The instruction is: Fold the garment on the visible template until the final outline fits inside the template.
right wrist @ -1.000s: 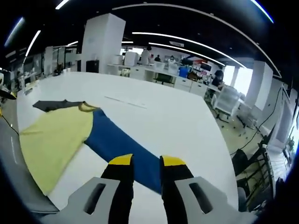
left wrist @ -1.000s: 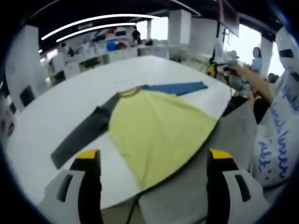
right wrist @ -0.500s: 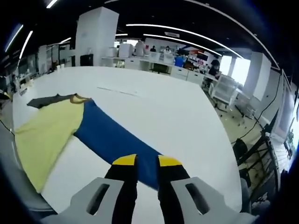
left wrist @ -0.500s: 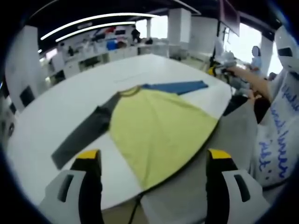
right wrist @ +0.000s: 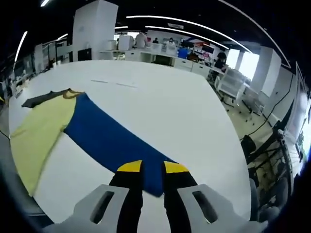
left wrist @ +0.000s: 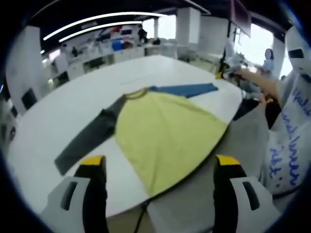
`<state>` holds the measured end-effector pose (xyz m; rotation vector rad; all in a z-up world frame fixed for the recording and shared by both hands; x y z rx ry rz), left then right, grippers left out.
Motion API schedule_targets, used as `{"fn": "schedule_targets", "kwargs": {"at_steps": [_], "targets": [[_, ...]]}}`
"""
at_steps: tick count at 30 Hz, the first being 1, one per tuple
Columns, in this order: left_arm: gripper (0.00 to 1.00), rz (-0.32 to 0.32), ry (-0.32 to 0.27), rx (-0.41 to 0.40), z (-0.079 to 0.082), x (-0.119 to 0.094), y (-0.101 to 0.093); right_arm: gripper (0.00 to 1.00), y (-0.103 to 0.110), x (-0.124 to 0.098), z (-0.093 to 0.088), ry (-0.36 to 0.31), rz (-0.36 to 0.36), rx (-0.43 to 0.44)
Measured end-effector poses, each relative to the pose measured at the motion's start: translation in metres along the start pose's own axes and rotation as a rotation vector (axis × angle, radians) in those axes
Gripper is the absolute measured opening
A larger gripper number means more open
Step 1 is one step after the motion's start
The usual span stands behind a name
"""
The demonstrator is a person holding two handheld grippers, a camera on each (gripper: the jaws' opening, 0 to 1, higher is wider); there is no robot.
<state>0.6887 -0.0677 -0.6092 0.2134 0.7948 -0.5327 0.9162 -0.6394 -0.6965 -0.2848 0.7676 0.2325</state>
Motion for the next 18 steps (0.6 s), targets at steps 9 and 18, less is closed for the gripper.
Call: {"fn": "schedule_targets", "kwargs": {"at_steps": [9,18], "targets": [[0.85,0.000,0.010,-0.002,0.001,0.001,0.000,0.17,-0.009,0.020,-0.018,0.064,0.003,0.037],[0.85,0.003,0.019,0.002,0.002,0.002,0.000,0.21,-0.008,0.028,-0.037,0.119,0.004,0.078]]}}
Point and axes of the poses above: the point that each gripper's makers call its tool centre point, and the gripper's own axes: x roughly forward along the fingers, y roughly to its left, z roughly out of its top, the point moved 2 cm from there along -x, roughly backward along the fingers, and after that the axes turned 6 degrees about y, right-handed, at the moved point
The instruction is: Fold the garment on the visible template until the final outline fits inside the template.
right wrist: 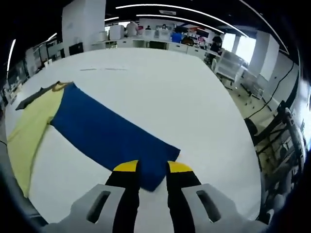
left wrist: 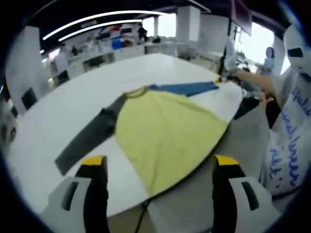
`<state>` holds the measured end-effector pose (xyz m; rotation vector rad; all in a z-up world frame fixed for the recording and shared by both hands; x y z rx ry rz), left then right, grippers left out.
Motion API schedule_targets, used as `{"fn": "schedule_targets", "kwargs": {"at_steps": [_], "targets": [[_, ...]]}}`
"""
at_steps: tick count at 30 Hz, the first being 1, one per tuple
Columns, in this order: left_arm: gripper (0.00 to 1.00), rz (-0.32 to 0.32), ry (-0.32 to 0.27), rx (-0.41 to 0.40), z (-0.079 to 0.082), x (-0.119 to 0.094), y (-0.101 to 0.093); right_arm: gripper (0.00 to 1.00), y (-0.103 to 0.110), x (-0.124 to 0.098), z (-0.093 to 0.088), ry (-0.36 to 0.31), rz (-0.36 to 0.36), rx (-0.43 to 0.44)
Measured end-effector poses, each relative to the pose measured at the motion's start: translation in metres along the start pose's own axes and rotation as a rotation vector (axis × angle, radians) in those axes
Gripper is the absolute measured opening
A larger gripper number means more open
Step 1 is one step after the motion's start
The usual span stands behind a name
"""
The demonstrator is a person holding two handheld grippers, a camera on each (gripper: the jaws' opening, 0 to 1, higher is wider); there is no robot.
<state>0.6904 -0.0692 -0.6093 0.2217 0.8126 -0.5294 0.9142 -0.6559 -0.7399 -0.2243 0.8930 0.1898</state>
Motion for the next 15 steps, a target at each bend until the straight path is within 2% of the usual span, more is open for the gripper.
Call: {"fn": "schedule_targets", "kwargs": {"at_steps": [7,15], "targets": [[0.84,0.002,0.004,-0.001,0.000,0.000,0.000,0.25,-0.006,0.008,-0.008,0.029,-0.013,0.024],[0.84,0.005,0.016,-0.003,0.000,0.001,0.000,0.25,-0.011,0.014,-0.012,0.043,-0.014,0.051]]}}
Point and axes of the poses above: the point that each gripper's makers call its tool centre point, and the gripper's own axes: x roughly forward along the fingers, y roughly to its left, z roughly out of its top, the point moved 2 cm from there along -x, roughly backward along the fingers, and after that the axes turned 6 degrees about y, right-handed, at the moved point
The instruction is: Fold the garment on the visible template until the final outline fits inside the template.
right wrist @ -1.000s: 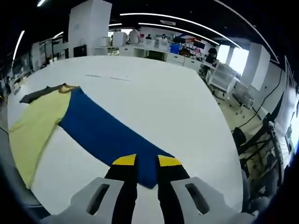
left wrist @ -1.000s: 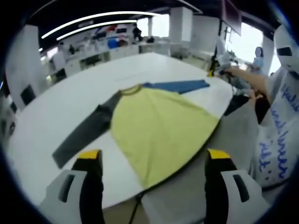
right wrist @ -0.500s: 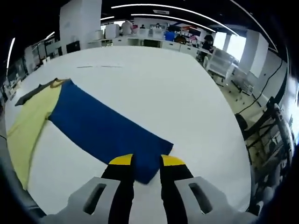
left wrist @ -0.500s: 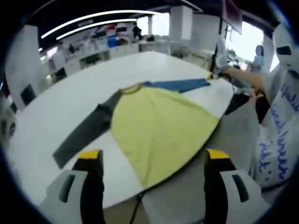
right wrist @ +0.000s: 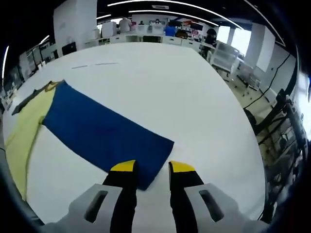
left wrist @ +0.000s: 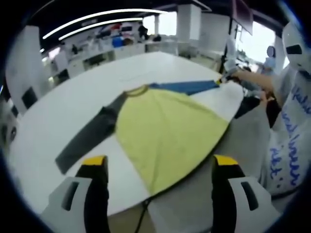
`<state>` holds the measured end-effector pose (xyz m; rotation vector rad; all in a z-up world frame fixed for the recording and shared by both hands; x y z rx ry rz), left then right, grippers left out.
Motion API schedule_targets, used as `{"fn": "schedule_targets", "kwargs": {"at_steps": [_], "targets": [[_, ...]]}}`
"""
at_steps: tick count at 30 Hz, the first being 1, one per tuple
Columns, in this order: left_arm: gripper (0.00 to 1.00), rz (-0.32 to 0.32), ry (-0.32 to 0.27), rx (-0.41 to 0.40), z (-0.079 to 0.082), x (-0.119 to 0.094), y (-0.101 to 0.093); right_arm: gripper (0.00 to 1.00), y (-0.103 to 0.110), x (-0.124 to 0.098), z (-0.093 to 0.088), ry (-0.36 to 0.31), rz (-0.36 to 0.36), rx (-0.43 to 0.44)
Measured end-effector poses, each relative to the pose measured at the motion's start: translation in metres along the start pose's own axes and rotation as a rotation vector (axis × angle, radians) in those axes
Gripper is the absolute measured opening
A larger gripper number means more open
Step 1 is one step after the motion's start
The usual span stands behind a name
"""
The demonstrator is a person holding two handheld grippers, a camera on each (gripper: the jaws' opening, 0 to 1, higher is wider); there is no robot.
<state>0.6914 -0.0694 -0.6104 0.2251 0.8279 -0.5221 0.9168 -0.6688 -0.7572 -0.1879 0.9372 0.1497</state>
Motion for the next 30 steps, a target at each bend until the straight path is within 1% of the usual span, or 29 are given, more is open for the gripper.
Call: {"fn": "schedule_targets", "kwargs": {"at_steps": [10,12,14,19,23,26,30], "targets": [[0.83,0.002,0.008,-0.003,0.000,0.001,0.000,0.24,-0.005,0.012,-0.002,0.021,0.014,0.043],[0.83,0.002,0.008,-0.005,0.000,0.000,0.000,0.24,-0.001,0.010,-0.001,0.015,0.024,0.057],[0.83,0.003,0.010,-0.006,0.000,0.001,0.000,0.23,0.000,0.010,-0.001,0.013,0.025,0.052],[0.83,-0.001,0.017,-0.014,-0.002,0.001,-0.002,0.22,-0.003,0.012,-0.002,0.008,0.040,0.073],[0.83,0.001,0.019,-0.011,-0.002,0.000,-0.002,0.22,-0.002,0.012,-0.001,0.012,0.035,0.070],[0.83,0.003,0.018,-0.009,-0.001,-0.001,-0.001,0.20,0.000,0.012,-0.001,0.012,0.035,0.065],[0.83,-0.002,0.015,-0.004,0.000,0.000,-0.003,0.20,0.001,0.011,-0.002,0.010,0.033,0.076]]}}
Point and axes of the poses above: the point that each gripper's makers call its tool centre point, and the gripper's own axes: x roughly forward along the fingers, y roughly to its left, z roughly out of its top, the point moved 2 cm from there along -x, roughly backward along the fingers, and after that the axes turned 6 degrees about y, right-handed, at the moved point
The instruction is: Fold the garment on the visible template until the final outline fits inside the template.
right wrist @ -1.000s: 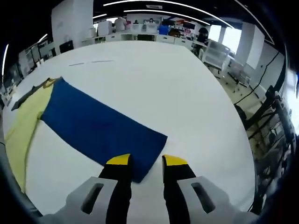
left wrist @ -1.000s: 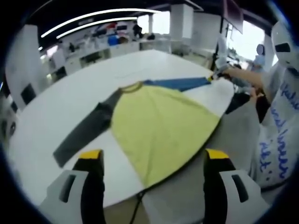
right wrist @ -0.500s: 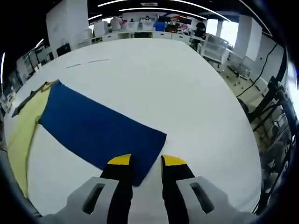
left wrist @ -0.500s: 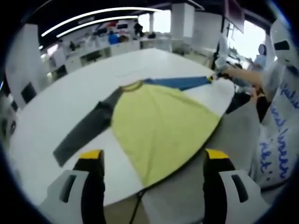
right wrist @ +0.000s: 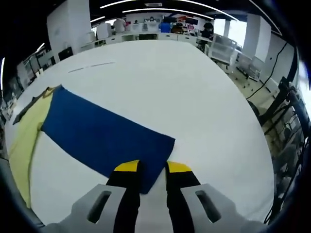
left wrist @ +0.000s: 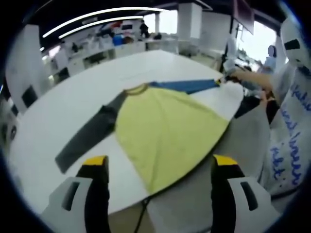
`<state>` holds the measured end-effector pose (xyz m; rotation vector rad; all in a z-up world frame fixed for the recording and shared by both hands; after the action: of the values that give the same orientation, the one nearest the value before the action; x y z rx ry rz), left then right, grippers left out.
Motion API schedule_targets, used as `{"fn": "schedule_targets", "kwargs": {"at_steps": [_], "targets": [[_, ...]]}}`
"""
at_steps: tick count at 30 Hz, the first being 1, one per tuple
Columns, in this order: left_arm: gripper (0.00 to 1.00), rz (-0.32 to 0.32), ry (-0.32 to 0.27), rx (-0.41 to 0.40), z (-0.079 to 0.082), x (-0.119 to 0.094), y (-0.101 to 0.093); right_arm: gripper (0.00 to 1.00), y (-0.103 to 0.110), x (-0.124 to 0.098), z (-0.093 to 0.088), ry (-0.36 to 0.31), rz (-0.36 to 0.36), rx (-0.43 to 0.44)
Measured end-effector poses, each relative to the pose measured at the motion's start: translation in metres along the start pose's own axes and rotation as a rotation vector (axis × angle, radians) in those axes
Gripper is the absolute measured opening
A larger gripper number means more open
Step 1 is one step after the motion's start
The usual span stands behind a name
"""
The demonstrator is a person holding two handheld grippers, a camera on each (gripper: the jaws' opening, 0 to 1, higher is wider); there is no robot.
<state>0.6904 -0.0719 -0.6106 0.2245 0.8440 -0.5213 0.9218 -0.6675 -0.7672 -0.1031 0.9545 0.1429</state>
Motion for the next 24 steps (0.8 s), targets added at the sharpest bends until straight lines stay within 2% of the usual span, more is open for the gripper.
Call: {"fn": "schedule_targets", "kwargs": {"at_steps": [2,4,7,16,24], "targets": [[0.83,-0.002,0.004,0.004,0.000,0.001,-0.001,0.17,0.001,0.000,0.000,0.001,0.002,-0.001],[0.83,-0.004,0.002,0.005,0.000,0.001,-0.001,0.09,0.004,0.001,0.000,0.000,0.014,-0.010],[0.82,-0.003,-0.001,0.007,0.001,0.001,-0.001,0.05,0.008,0.002,0.002,-0.003,0.016,-0.010],[0.82,-0.001,-0.004,0.009,0.001,0.001,-0.001,0.04,0.010,0.002,0.001,-0.012,0.014,-0.008],[0.82,0.004,-0.016,0.017,0.002,-0.001,-0.001,0.03,0.010,0.002,0.004,0.001,-0.021,-0.027]]}}
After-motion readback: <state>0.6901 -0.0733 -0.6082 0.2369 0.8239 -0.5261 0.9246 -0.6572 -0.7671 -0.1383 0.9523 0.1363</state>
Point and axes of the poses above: the point that each gripper's makers call its tool centre point, and the gripper's own axes: x roughly forward along the fingers, y roughly to its left, z roughly out of its top, the point moved 2 cm from there along -x, roughly backward along the fingers, and after that the axes turned 6 degrees about y, right-handed, at the moved point
